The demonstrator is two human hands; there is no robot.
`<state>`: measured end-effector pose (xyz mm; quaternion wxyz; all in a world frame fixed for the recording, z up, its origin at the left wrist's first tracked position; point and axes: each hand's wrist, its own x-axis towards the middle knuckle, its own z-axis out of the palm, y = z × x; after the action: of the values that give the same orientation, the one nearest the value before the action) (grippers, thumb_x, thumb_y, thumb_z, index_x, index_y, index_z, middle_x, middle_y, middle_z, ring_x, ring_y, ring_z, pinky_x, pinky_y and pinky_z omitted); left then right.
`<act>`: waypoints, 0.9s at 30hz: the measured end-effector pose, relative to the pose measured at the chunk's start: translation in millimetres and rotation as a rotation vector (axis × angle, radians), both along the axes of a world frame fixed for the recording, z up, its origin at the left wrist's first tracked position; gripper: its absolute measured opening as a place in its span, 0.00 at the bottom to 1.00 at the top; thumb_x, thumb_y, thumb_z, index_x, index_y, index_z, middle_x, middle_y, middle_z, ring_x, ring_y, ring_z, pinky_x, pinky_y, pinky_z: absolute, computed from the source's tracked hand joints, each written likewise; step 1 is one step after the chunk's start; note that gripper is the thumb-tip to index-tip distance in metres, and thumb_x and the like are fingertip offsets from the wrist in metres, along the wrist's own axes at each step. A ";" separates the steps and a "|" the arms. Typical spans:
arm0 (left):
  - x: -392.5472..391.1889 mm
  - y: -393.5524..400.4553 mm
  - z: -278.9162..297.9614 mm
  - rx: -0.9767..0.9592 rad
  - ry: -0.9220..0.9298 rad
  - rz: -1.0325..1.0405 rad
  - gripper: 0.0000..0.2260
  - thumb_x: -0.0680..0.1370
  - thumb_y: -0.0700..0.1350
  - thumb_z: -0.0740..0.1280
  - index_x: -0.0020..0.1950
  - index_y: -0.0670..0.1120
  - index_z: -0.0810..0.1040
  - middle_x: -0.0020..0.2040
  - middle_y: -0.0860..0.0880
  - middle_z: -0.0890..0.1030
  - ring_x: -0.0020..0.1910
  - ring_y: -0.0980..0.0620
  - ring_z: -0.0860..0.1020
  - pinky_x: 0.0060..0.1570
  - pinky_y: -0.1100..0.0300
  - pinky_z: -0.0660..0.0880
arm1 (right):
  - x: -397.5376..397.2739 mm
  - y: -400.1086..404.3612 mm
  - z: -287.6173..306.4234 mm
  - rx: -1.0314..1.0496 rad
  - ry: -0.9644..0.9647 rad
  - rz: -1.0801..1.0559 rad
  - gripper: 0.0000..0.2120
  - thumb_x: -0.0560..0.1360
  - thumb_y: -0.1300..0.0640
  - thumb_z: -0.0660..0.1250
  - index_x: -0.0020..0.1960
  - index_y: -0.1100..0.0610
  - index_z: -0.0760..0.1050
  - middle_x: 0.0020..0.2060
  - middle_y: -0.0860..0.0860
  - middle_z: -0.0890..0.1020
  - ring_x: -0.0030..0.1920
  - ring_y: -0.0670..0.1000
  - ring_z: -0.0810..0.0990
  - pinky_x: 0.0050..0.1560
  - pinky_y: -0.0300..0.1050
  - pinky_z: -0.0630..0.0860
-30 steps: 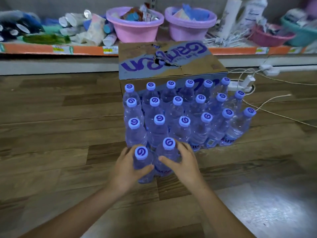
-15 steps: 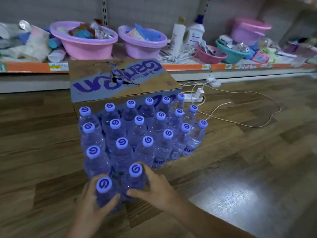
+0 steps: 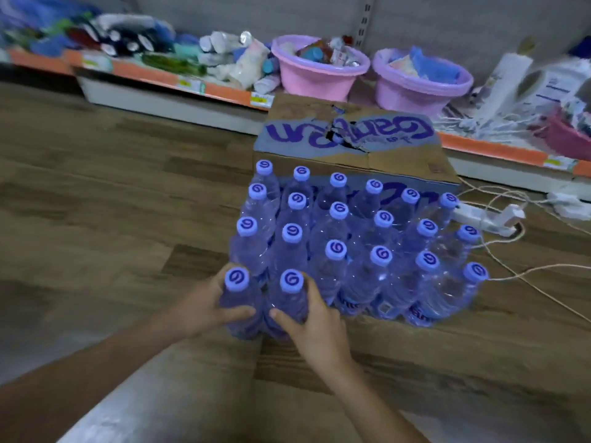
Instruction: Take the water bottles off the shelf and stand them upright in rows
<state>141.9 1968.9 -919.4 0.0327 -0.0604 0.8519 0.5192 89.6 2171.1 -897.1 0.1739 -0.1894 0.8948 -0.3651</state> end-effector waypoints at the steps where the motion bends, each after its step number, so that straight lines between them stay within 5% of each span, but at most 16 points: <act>1: 0.6 1.2 5.5 -0.044 -0.048 0.016 0.34 0.57 0.70 0.71 0.58 0.59 0.70 0.56 0.59 0.79 0.59 0.55 0.76 0.63 0.55 0.72 | 0.6 1.2 1.4 -0.002 -0.011 0.003 0.30 0.70 0.40 0.67 0.68 0.39 0.58 0.64 0.43 0.75 0.63 0.53 0.74 0.55 0.47 0.73; 7: -14.5 6.3 27.7 -0.199 -0.313 0.065 0.38 0.58 0.59 0.73 0.65 0.51 0.67 0.56 0.54 0.75 0.60 0.52 0.74 0.56 0.63 0.70 | -9.7 3.5 7.0 0.015 -0.066 0.067 0.30 0.70 0.43 0.69 0.68 0.42 0.60 0.65 0.45 0.75 0.65 0.55 0.73 0.56 0.48 0.72; 11: -9.4 13.4 18.8 -0.191 -0.237 0.200 0.25 0.67 0.45 0.76 0.59 0.53 0.69 0.44 0.56 0.74 0.43 0.59 0.73 0.32 0.72 0.70 | -9.7 7.5 3.6 -0.068 -0.046 0.073 0.30 0.69 0.45 0.71 0.67 0.42 0.62 0.66 0.46 0.74 0.66 0.54 0.71 0.59 0.47 0.71; 19: 2.6 18.0 13.3 -0.064 -0.243 0.284 0.30 0.59 0.51 0.77 0.59 0.55 0.71 0.53 0.50 0.80 0.50 0.50 0.78 0.46 0.56 0.76 | 5.3 -0.5 -10.7 -0.117 -0.123 -0.069 0.31 0.71 0.45 0.68 0.69 0.38 0.57 0.65 0.49 0.76 0.64 0.57 0.73 0.61 0.52 0.72; 24: 7.6 24.7 9.2 -0.087 -0.199 0.345 0.31 0.69 0.48 0.74 0.69 0.49 0.66 0.59 0.49 0.76 0.60 0.45 0.76 0.53 0.58 0.72 | 20.5 -9.9 -5.5 -0.211 -0.110 -0.179 0.32 0.73 0.49 0.68 0.72 0.42 0.57 0.68 0.47 0.72 0.68 0.53 0.70 0.63 0.47 0.69; 27: 11.3 26.1 16.1 -0.086 -0.243 0.309 0.37 0.66 0.52 0.75 0.70 0.45 0.63 0.66 0.45 0.73 0.65 0.45 0.72 0.60 0.56 0.71 | 32.5 -2.6 -5.0 -0.302 -0.157 -0.142 0.38 0.72 0.51 0.70 0.74 0.47 0.52 0.70 0.45 0.68 0.70 0.49 0.67 0.66 0.44 0.67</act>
<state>153.2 1995.0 -903.3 0.0524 -0.2538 0.8436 0.4702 122.2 2168.5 -902.1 0.1868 -0.1208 0.8245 -0.5203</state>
